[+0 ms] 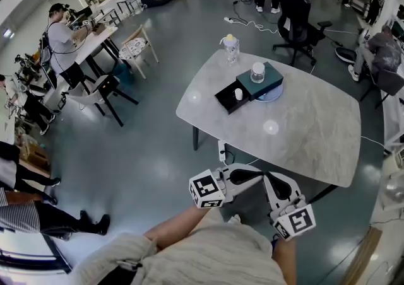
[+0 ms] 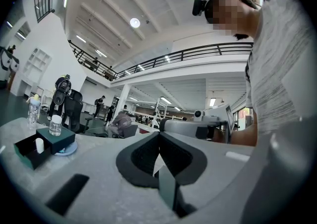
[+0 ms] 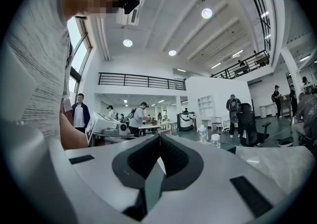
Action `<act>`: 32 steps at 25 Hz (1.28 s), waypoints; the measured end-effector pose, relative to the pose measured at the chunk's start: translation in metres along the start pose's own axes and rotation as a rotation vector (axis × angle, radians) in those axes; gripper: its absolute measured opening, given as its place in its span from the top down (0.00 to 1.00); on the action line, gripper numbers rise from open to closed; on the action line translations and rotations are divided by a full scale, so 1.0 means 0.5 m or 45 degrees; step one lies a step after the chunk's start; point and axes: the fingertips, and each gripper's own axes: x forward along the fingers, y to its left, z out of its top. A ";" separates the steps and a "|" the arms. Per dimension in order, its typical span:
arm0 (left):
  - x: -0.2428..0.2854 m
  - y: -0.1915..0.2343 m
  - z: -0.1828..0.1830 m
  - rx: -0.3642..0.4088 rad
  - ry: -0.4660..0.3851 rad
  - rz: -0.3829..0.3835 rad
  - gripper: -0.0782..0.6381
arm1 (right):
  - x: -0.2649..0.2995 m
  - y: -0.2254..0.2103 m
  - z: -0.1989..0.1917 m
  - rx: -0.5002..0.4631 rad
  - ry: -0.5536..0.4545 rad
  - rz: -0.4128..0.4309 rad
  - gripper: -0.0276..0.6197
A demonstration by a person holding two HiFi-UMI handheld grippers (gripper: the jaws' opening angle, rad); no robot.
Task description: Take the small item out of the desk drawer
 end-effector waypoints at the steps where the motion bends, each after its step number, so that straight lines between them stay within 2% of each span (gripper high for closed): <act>1: -0.001 0.002 0.000 -0.003 0.001 0.001 0.87 | 0.003 -0.001 -0.001 0.002 0.004 0.000 0.94; 6: -0.011 0.022 -0.001 -0.024 0.003 0.014 0.87 | 0.026 -0.005 -0.004 0.010 0.015 0.017 0.94; 14: -0.043 0.102 0.014 -0.035 0.002 0.033 0.87 | 0.116 -0.021 0.001 0.011 0.022 0.042 0.94; 32: -0.157 0.436 0.082 -0.027 0.017 0.053 0.87 | 0.455 -0.112 -0.003 0.019 0.056 0.051 0.94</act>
